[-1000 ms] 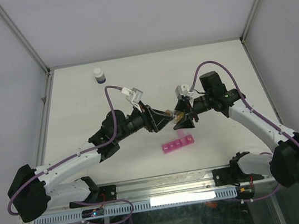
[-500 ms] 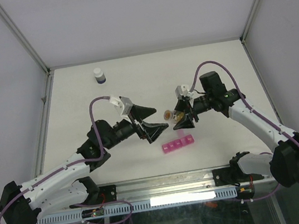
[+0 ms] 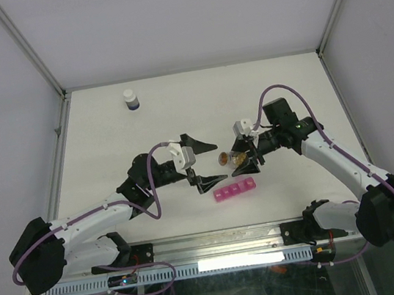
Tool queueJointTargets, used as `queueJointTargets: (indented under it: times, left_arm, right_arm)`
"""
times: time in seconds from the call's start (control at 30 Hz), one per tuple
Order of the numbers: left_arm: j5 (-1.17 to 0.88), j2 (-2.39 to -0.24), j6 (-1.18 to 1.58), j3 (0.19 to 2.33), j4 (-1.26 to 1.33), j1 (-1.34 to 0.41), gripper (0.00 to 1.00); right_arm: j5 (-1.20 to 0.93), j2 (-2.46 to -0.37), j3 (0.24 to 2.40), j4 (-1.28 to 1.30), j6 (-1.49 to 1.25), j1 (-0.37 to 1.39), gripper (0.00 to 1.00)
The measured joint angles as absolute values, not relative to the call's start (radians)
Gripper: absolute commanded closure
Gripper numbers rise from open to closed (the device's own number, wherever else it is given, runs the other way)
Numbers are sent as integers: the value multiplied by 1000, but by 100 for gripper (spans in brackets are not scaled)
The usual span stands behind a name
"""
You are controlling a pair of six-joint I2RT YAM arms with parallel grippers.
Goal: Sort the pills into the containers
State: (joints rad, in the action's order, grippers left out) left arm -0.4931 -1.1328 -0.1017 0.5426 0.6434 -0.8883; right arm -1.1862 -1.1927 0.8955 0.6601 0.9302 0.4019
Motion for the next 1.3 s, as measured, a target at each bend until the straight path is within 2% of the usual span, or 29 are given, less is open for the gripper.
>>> queueJointTargets:
  times: [0.17,0.33,0.47,0.67,0.77,0.83,1.03,1.1,1.17,1.2,1.23,1.3]
  left_arm:
    - [-500,-1159,-105,574,653,-888,24]
    - [-501,-1178,-93,582,659,-888,32]
    - [-504,-1200,-82,589,662,-888,45]
    - [-521,-1225,-59,604,662,-888,74]
    - [-527,-1225,-44,611,648,-888,95]
    - [-525,-1225,-23,624,621,-888,100]
    - [-438,-1219,197,642,562,-888,100]
    - [-338,-1209,309,642,525,-915,100]
    - [-206,-1196,403,656,455,-963,95]
    - [-152,-1192,435,668,420,-983,91]
    - [-93,-1190,470,687,377,-1005,83]
    - [-23,-1190,514,712,326,-1029,55]
  right_arm:
    - [-1186,-1192,896,670,947,402,100]
    - [-1186,-1193,896,676,951,403,100]
    - [-1186,-1193,896,678,952,404,100]
    - [-1185,-1193,896,681,952,403,100]
    - [-1184,-1193,896,684,952,403,100]
    - [-1183,-1193,896,686,950,402,100]
    - [-1174,-1205,900,684,921,399,100]
    - [-1167,-1213,900,683,908,397,100]
    - [-1157,-1216,900,688,903,397,100]
    - [-1155,-1217,900,694,903,394,100]
    - [-1153,-1217,900,698,902,392,100]
    - [-1150,-1217,900,697,900,390,100]
